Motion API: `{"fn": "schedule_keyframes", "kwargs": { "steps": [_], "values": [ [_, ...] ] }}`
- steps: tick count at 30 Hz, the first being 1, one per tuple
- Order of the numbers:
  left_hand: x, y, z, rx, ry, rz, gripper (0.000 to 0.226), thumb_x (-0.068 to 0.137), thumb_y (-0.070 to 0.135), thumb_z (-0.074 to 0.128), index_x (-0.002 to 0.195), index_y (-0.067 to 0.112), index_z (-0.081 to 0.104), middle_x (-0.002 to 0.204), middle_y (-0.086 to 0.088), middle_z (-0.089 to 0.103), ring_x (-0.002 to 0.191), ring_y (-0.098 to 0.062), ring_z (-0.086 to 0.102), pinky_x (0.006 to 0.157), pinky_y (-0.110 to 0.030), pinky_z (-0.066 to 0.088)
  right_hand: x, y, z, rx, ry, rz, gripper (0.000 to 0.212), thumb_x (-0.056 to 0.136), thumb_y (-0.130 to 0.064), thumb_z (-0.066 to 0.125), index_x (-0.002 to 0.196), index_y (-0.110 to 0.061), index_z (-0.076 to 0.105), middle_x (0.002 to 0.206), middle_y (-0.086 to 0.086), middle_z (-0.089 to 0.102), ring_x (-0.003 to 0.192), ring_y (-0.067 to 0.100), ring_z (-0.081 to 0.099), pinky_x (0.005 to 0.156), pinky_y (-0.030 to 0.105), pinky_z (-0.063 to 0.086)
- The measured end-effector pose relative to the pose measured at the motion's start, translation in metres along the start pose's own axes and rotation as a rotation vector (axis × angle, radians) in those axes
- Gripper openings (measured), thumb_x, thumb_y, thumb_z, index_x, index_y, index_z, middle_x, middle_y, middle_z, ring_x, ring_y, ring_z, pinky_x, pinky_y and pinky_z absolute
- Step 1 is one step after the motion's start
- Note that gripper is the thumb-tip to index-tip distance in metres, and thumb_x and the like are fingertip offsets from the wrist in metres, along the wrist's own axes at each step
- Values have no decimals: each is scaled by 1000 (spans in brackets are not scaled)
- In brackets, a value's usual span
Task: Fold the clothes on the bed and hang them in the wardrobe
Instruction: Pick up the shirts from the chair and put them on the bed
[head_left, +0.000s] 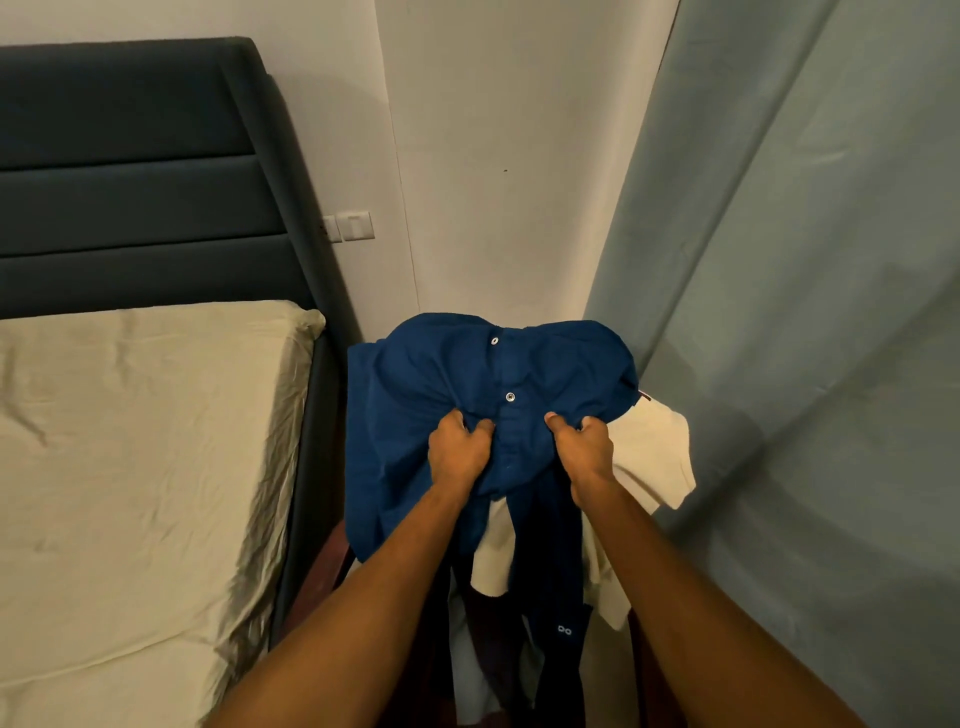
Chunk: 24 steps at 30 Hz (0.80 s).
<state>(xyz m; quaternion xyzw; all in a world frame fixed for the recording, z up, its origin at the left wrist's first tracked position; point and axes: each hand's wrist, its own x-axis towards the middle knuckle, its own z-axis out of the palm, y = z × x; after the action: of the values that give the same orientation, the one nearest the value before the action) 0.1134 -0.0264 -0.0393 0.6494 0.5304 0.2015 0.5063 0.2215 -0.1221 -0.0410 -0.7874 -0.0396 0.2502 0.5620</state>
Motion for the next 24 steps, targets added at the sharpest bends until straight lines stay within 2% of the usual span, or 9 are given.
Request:
{"fn": "schedule_keyframes", "kwargs": {
  "steps": [3, 6, 9, 13, 15, 18, 21, 23, 24],
  "values": [
    [-9, 6, -3, -17, -34, 90, 33, 91, 19, 61, 66, 14, 39, 67, 0, 49, 65, -16, 48, 63, -34, 43, -7, -6, 0, 56, -56, -42, 22, 93, -22, 67, 93, -1, 61, 94, 7, 65, 85, 21, 60, 66, 26, 48],
    [-20, 15, -6, -68, -64, 200, 32, 91, 16, 58, 65, 13, 41, 63, 0, 49, 60, -11, 46, 59, -32, 41, -19, -18, 3, 157, -132, -81, 13, 93, -18, 65, 86, -8, 62, 89, 4, 69, 84, 17, 65, 69, 26, 51],
    [-33, 26, -15, -103, -81, 270, 31, 92, 14, 56, 64, 15, 43, 62, 3, 51, 58, -6, 47, 56, -25, 40, -32, -28, 6, 255, -200, -118, 16, 93, -13, 63, 78, -9, 58, 78, 4, 66, 77, 14, 64, 68, 30, 54],
    [-46, 28, -27, -35, -159, 344, 35, 92, 11, 55, 60, 19, 42, 56, 12, 49, 52, -2, 43, 52, -20, 35, -41, -25, 5, 350, -271, -94, 27, 94, -14, 60, 103, 11, 61, 98, 21, 70, 87, 24, 67, 81, 41, 58],
    [-46, 23, -29, 16, -227, 327, 27, 92, 13, 57, 66, 11, 52, 61, 7, 58, 56, -5, 51, 56, -24, 42, -43, -17, 3, 367, -271, -61, 26, 94, -11, 58, 106, 13, 61, 95, 19, 70, 85, 23, 66, 75, 35, 57],
    [-43, 12, -32, 106, -265, 245, 25, 90, 26, 62, 87, 1, 66, 85, -9, 71, 80, -22, 66, 76, -44, 54, -45, -5, 0, 418, -237, 14, 13, 93, -6, 57, 96, 3, 65, 90, 10, 70, 82, 22, 66, 65, 26, 56],
    [-35, 8, -40, 129, 48, 249, 44, 80, 54, 68, 91, 12, 60, 102, -6, 61, 99, -24, 57, 83, -40, 48, -44, 3, -1, 497, -221, 74, 15, 92, -5, 59, 105, -4, 67, 103, 6, 74, 95, 22, 69, 77, 29, 56],
    [-23, 12, -49, 99, 293, 183, 65, 77, 58, 75, 121, 16, 52, 131, -8, 47, 123, -27, 42, 100, -46, 41, -42, 4, -3, 516, -235, 100, 17, 92, -6, 61, 108, -8, 66, 109, 6, 72, 102, 23, 67, 83, 30, 55],
    [-14, 13, -55, 65, 332, 112, 83, 75, 60, 77, 138, 17, 43, 144, -9, 38, 135, -29, 33, 107, -51, 36, -41, 4, -4, 517, -241, 108, 15, 92, -7, 61, 106, -10, 65, 109, 5, 72, 103, 23, 66, 84, 30, 54]
  ]
}}
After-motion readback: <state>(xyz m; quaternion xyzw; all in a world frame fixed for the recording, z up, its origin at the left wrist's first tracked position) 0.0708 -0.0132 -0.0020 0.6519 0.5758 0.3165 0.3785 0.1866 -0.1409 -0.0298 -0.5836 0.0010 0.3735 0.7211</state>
